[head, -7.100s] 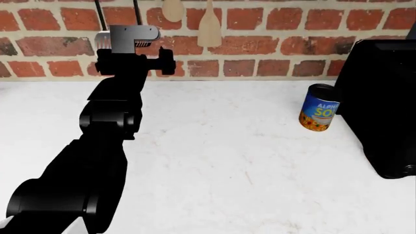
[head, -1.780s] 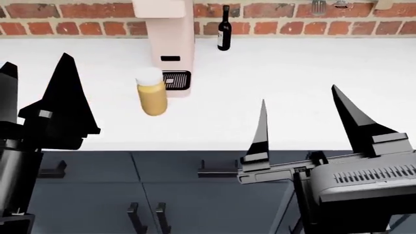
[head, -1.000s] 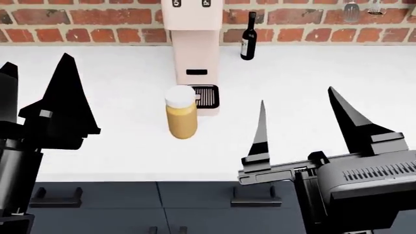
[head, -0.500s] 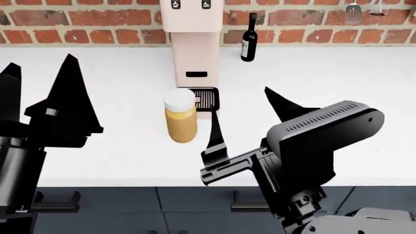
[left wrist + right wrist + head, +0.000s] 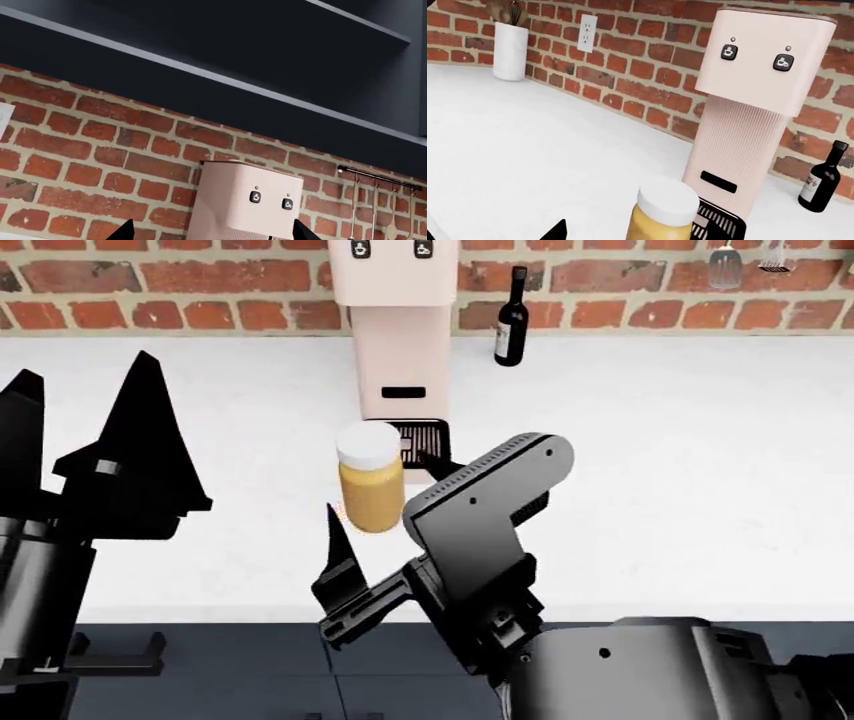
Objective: Pick the honey bottle and peanut butter from the counter and place them in the cabinets closest to them.
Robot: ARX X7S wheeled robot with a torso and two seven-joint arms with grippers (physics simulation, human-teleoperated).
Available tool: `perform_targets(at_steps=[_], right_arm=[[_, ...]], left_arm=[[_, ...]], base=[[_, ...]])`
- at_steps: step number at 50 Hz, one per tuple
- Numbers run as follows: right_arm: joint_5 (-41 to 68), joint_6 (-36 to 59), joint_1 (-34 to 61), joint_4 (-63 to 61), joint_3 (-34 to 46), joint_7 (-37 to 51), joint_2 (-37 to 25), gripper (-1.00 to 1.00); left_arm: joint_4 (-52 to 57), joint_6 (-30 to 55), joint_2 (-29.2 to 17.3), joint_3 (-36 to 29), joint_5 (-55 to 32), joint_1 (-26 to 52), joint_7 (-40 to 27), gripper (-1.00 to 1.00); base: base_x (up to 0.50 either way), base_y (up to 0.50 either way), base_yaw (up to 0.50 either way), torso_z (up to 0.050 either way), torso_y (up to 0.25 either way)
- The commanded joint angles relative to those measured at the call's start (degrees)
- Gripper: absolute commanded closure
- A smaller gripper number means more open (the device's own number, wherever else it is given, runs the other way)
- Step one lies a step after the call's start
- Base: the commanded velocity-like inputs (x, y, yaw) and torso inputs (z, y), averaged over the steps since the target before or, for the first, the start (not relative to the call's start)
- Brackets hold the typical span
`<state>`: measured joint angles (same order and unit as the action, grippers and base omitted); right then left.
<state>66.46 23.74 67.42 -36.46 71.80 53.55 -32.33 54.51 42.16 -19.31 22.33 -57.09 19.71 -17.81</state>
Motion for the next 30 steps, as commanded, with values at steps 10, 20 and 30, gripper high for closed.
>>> perform_targets(at_steps=[10, 20, 30], right_arm=[[-0.6, -0.2, -1.0, 10.0, 2.0, -7.0, 4.8, -1.00], [-1.2, -1.4, -1.7, 12.5, 1.3, -7.6, 4.4, -1.00], [-0.9, -1.8, -1.7, 12.4, 0.2, -6.3, 3.2, -1.00]], left_arm=[[0.0, -1.0, -0.7, -0.5, -0.2, -0.4, -0.4, -1.00], [-0.1, -1.3, -0.9, -1.2, -0.1, -0.5, -0.6, -1.00], [-0.3, -1.7, -1.1, -1.7, 0.0, -0.6, -0.7, -1.00]], base=[[0.00, 0.00, 0.00, 0.000, 0.000], [0.00, 0.00, 0.00, 0.000, 0.000], [0.00, 0.00, 0.00, 0.000, 0.000]])
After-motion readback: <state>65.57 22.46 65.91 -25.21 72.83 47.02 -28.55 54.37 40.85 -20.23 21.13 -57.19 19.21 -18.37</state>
